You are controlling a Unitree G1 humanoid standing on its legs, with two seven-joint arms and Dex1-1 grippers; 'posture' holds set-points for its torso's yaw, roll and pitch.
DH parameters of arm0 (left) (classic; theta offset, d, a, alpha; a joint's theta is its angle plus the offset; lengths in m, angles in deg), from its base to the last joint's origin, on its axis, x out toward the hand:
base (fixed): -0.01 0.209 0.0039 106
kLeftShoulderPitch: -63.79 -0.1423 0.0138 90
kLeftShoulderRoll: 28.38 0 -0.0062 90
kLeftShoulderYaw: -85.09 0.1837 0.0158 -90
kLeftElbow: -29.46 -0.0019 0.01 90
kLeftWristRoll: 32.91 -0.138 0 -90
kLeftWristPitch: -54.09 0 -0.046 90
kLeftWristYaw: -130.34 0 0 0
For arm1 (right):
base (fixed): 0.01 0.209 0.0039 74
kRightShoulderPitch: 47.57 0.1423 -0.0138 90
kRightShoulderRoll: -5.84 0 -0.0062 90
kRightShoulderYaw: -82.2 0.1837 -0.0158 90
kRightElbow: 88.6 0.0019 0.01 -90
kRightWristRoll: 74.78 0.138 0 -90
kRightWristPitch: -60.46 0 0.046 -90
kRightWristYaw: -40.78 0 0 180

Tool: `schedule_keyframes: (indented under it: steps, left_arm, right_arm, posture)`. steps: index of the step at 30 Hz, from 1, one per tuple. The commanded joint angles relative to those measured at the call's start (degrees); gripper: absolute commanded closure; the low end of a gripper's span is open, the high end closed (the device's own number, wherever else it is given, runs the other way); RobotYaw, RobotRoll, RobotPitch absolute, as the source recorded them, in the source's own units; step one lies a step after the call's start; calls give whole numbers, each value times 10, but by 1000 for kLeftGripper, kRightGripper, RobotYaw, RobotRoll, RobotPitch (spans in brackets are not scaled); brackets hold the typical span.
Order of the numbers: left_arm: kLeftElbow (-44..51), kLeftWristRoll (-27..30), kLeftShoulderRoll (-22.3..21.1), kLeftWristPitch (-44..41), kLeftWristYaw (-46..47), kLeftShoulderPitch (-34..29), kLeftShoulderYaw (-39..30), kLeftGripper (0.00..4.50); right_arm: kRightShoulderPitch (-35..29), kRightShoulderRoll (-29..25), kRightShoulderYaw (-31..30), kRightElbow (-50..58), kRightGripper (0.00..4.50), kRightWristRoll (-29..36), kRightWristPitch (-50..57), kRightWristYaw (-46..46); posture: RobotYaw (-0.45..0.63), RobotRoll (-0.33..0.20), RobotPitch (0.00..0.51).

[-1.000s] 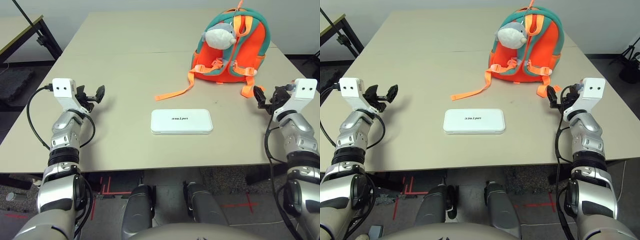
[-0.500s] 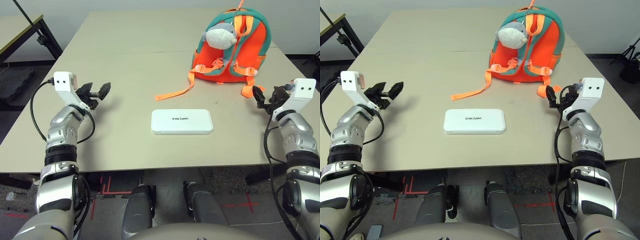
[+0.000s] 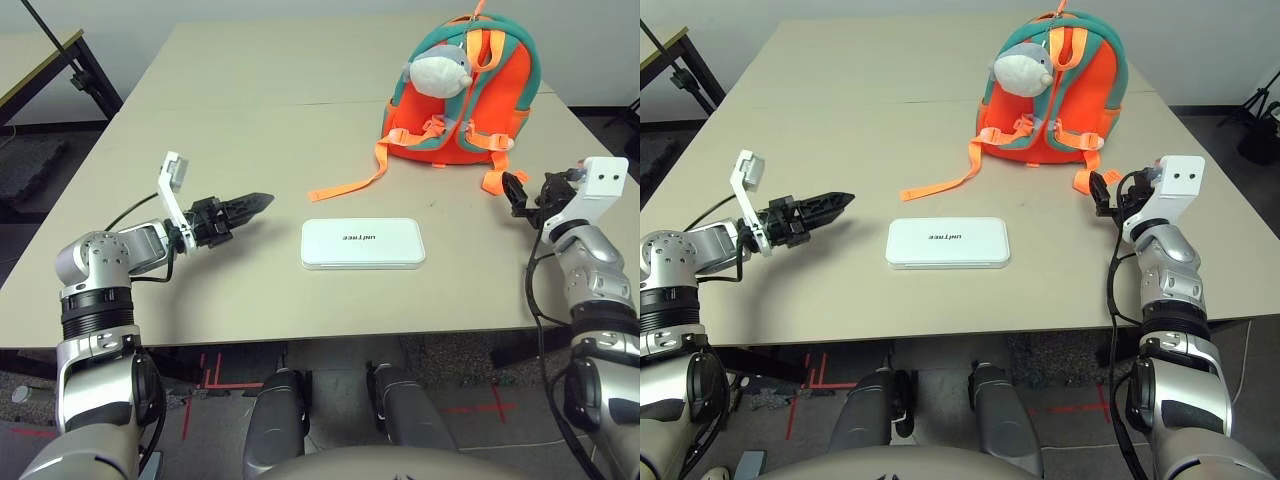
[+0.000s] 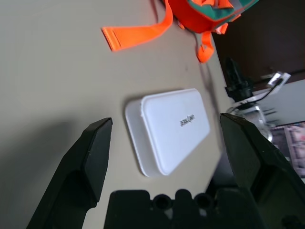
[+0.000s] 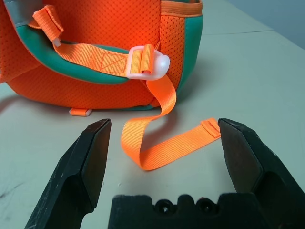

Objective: Put the pencil case into the backpack and zip it.

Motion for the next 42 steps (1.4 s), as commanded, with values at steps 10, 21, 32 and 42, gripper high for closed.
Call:
schedule_keyframes:
  steps: [10, 21, 32, 42]
  left_arm:
    - [-173, -32, 25, -18, -28, 61, 25, 0]
    - [-245, -70, 39, -5, -77, 98, 71, 0]
    - [-282, -95, 45, -1, -105, 114, 79, 0]
    - [-299, -126, 39, 8, -98, 120, 82, 0]
  right_arm:
    - [-68, -26, -57, 119, 41, -26, 81, -47]
    - [-131, -60, -116, 278, 3351, -32, 179, -118]
    - [-149, -94, -181, 375, 4482, -58, 240, -167]
    - [-152, -118, -209, 383, 4482, -87, 233, -194]
  posture:
    - [-151, 0, 110]
    - [-188, 0, 114]
    - [-187, 0, 112]
    - [-183, 0, 112]
